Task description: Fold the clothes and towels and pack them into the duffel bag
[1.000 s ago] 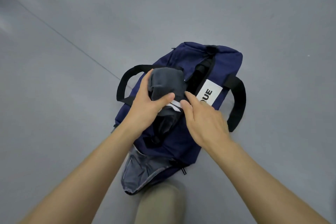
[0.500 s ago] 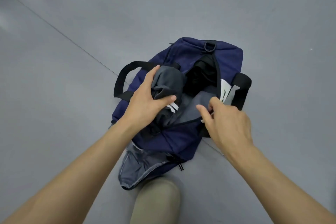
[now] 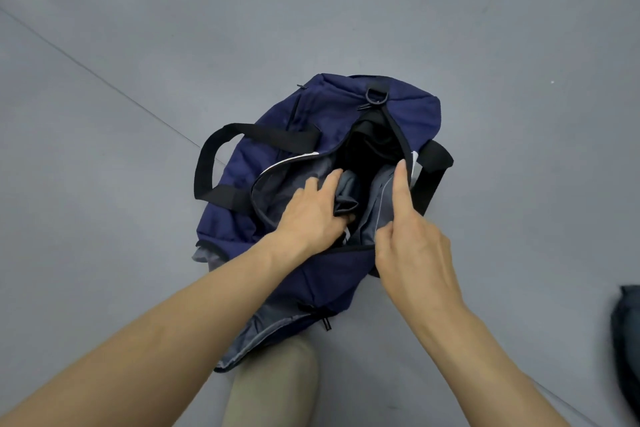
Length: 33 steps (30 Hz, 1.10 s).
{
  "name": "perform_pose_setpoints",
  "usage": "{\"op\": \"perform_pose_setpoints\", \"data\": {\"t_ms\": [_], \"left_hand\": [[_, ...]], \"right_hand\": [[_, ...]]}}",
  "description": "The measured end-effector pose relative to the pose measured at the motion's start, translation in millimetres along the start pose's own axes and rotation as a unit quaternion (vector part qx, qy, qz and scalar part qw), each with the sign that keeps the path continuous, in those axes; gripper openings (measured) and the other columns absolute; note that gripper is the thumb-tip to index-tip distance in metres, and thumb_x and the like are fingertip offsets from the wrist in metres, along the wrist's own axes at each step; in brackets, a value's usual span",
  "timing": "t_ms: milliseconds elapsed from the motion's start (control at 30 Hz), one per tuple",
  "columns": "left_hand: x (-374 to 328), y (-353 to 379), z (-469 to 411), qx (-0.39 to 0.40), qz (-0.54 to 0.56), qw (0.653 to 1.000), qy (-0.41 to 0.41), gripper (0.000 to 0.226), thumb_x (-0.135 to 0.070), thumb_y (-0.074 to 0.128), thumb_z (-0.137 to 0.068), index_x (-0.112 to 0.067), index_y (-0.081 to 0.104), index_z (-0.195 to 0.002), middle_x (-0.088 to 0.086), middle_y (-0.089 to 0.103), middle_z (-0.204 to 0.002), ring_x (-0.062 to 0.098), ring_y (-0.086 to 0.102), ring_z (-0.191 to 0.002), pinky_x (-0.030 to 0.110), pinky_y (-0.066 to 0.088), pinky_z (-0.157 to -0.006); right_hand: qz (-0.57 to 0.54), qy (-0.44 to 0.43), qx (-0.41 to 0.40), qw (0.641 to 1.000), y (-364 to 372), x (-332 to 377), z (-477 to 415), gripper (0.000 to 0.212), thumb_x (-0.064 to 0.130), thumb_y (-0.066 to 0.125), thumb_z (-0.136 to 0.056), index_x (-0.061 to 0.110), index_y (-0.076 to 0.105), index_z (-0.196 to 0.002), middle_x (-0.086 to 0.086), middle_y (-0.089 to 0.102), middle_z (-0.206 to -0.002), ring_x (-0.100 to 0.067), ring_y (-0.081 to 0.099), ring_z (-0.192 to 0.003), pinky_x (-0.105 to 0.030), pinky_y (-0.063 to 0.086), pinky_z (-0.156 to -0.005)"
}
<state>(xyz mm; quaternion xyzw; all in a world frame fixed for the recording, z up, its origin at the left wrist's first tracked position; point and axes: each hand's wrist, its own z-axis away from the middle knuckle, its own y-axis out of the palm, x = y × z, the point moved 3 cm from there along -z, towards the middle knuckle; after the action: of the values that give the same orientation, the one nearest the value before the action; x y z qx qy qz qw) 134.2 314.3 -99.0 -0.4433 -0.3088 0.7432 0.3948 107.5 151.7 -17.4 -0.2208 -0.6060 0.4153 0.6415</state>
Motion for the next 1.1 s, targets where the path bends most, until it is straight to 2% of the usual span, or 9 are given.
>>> {"op": "perform_pose_setpoints", "data": {"t_ms": [100, 300, 400, 500, 600, 733, 867, 967, 1100], "left_hand": [[-9, -7, -10, -0.047, 0.024, 0.998, 0.044, 0.084, -0.052, 0.069, -0.083, -0.039, 0.025, -0.153, 0.005, 0.05, -0.136, 0.03, 0.051, -0.123, 0.042, 0.044, -0.102], [-16, 20, 0, -0.07, -0.059, 0.994, 0.062, 0.092, -0.034, 0.071, -0.084, -0.04, 0.015, -0.156, 0.003, 0.037, -0.152, 0.028, 0.047, -0.126, 0.04, 0.048, -0.097], [-13, 9, -4, -0.05, 0.172, 0.984, 0.022, 0.074, -0.041, 0.074, -0.084, -0.04, 0.036, -0.147, -0.011, 0.053, -0.142, 0.01, 0.051, -0.128, 0.03, 0.044, -0.1], [-12, 4, -6, 0.033, 0.423, 0.905, -0.033, 0.047, -0.032, 0.075, -0.09, -0.029, 0.054, -0.132, -0.015, 0.068, -0.118, -0.009, 0.065, -0.098, 0.009, 0.048, -0.079], [-13, 8, -10, 0.074, 0.362, 0.929, -0.006, 0.043, -0.032, 0.075, -0.09, -0.03, 0.053, -0.128, -0.021, 0.065, -0.111, -0.01, 0.062, -0.101, 0.002, 0.045, -0.075], [3, 0, -13, -0.03, 0.26, 0.965, -0.029, 0.052, -0.063, 0.076, -0.077, -0.044, 0.055, -0.12, -0.022, 0.067, -0.112, 0.007, 0.062, -0.113, 0.027, 0.049, -0.095], [-3, -19, 15, -0.15, 0.11, 0.982, 0.034, 0.08, -0.069, 0.068, -0.08, -0.043, 0.033, -0.147, -0.015, 0.056, -0.136, 0.009, 0.06, -0.109, 0.03, 0.045, -0.089], [-6, -25, 30, -0.246, -0.026, 0.947, 0.203, 0.078, -0.047, 0.068, -0.091, -0.032, 0.029, -0.157, -0.003, 0.034, -0.159, 0.016, 0.049, -0.131, 0.034, 0.049, -0.1], [-8, -3, 6, -0.091, -0.082, 0.967, 0.222, 0.08, -0.041, 0.064, -0.095, -0.04, 0.016, -0.159, -0.005, 0.021, -0.166, 0.021, 0.047, -0.136, 0.041, 0.053, -0.097]], "right_hand": [[-0.041, 0.007, -0.001, 0.999, -5, -1, 0, 0.09, 0.007, 0.044, -0.094, 0.04, -0.011, -0.156, 0.006, 0.051, -0.075, -0.013, 0.048, -0.061, -0.029, 0.033, -0.058], [-0.091, 0.023, 0.018, 0.995, 4, -10, -1, 0.105, 0.009, 0.05, -0.088, 0.056, -0.025, -0.145, -0.001, 0.045, -0.151, -0.024, 0.058, -0.073, -0.032, 0.043, -0.065], [-0.115, 0.03, 0.019, 0.993, 6, -15, 1, 0.104, 0.009, 0.049, -0.088, 0.059, -0.022, -0.145, -0.006, 0.05, -0.146, -0.025, 0.059, -0.075, -0.031, 0.043, -0.066], [-0.132, 0.046, 0.03, 0.99, 6, -16, 1, 0.102, 0.009, 0.048, -0.088, 0.061, -0.018, -0.146, -0.008, 0.054, -0.14, -0.015, 0.053, -0.066, -0.026, 0.039, -0.059], [-0.133, 0.063, 0.044, 0.988, 10, -15, 3, 0.102, 0.008, 0.047, -0.088, 0.062, -0.018, -0.146, -0.007, 0.058, -0.128, -0.008, 0.051, -0.066, -0.022, 0.037, -0.058], [-0.143, 0.054, 0.046, 0.987, 7, -14, 5, 0.103, 0.008, 0.047, -0.087, 0.061, -0.019, -0.146, 0.011, 0.04, -0.107, -0.009, 0.05, -0.063, -0.022, 0.037, -0.058], [-0.148, 0.046, 0.047, 0.987, 4, -12, 5, 0.103, 0.009, 0.047, -0.087, 0.062, -0.02, -0.145, -0.005, 0.053, -0.141, -0.019, 0.057, -0.071, -0.033, 0.049, -0.068], [-0.144, 0.034, 0.042, 0.988, 6, -12, 5, 0.105, 0.008, 0.047, -0.087, 0.062, -0.022, -0.144, -0.004, 0.051, -0.145, -0.023, 0.06, -0.08, -0.039, 0.052, -0.073], [-0.14, 0.032, 0.046, 0.989, 7, -12, 5, 0.105, 0.007, 0.048, -0.088, 0.06, -0.022, -0.145, -0.003, 0.049, -0.147, -0.02, 0.061, -0.091, -0.03, 0.047, -0.073]]}}
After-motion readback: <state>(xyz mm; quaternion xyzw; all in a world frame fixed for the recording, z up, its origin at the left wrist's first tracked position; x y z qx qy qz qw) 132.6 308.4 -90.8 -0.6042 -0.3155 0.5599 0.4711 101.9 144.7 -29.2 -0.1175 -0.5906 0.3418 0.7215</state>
